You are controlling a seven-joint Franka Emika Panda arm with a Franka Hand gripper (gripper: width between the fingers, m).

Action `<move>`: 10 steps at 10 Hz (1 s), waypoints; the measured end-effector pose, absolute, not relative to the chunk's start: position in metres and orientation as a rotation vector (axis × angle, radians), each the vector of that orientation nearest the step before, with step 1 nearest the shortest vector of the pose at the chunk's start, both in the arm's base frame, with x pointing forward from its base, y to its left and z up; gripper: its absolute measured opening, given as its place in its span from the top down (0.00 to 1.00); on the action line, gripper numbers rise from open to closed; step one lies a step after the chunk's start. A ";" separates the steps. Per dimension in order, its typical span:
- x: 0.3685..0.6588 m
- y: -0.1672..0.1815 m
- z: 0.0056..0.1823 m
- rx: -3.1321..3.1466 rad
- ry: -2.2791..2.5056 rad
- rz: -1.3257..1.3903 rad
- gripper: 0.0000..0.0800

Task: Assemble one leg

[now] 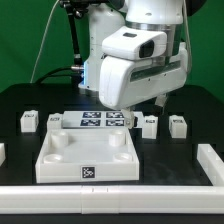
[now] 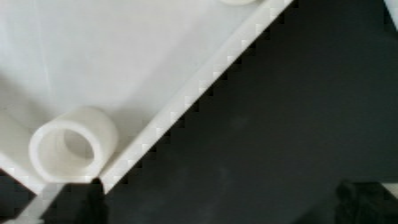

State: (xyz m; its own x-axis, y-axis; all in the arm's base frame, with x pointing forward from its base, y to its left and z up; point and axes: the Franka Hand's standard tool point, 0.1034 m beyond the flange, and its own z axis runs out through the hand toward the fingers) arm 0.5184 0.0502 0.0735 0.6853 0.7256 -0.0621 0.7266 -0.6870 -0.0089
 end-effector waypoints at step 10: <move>0.502 0.041 0.061 2.773 1.449 -0.051 0.19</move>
Offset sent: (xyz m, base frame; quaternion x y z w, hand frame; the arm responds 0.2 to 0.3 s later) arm 0.0000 0.0000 0.0000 0.0000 0.0000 0.0000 1.0000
